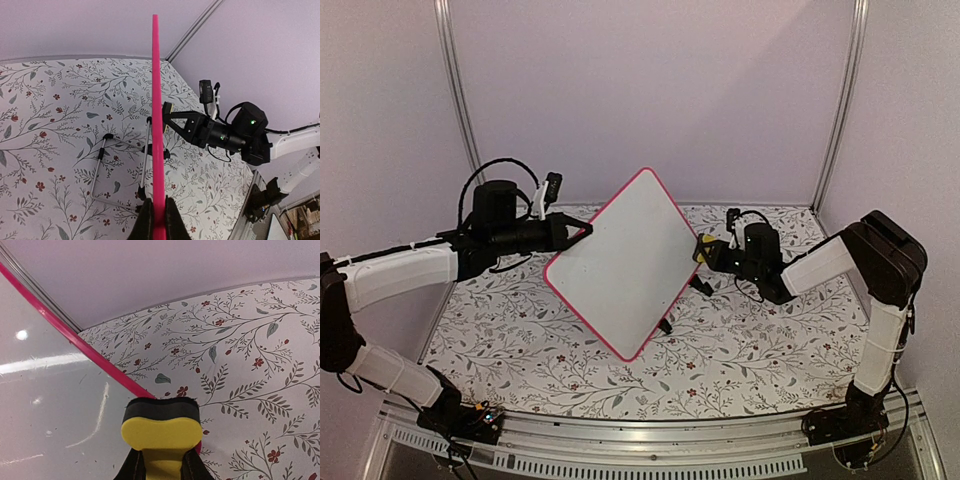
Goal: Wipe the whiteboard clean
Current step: Erase the whiteboard at the center of the board.
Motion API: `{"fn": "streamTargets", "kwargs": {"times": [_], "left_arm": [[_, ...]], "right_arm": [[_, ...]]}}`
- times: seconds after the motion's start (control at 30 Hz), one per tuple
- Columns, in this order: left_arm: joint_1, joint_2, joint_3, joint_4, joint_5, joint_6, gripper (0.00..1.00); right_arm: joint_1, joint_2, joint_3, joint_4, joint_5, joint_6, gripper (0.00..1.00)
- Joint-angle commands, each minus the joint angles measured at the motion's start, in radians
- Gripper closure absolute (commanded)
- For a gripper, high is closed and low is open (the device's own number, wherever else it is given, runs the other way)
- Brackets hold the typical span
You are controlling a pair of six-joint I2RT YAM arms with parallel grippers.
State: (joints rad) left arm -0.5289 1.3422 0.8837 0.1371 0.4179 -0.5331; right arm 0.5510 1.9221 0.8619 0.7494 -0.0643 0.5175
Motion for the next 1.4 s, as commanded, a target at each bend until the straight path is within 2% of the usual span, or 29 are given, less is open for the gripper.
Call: {"fn": "streamTargets", "kwargs": {"times": [0.0,0.6,0.7,1.07,1.37], "left_arm": [[-0.008,-0.016,0.004,0.140,0.106,0.049,1.00],[-0.007,-0.015,0.003,0.140,0.107,0.049,1.00],[-0.007,-0.018,0.003,0.140,0.107,0.049,1.00],[-0.007,-0.024,0.003,0.141,0.108,0.050,1.00],[-0.008,-0.021,0.002,0.143,0.110,0.049,1.00]], "right_arm": [[0.042,-0.007,0.051,-0.041,-0.093,-0.050,0.96],[0.098,-0.026,0.188,-0.185,-0.139,-0.078,0.96],[0.081,-0.005,0.217,-0.258,-0.119,-0.057,0.96],[-0.025,0.064,0.212,-0.367,-0.109,0.081,0.97],[-0.042,0.099,0.238,-0.414,-0.088,0.092,0.97]]}}
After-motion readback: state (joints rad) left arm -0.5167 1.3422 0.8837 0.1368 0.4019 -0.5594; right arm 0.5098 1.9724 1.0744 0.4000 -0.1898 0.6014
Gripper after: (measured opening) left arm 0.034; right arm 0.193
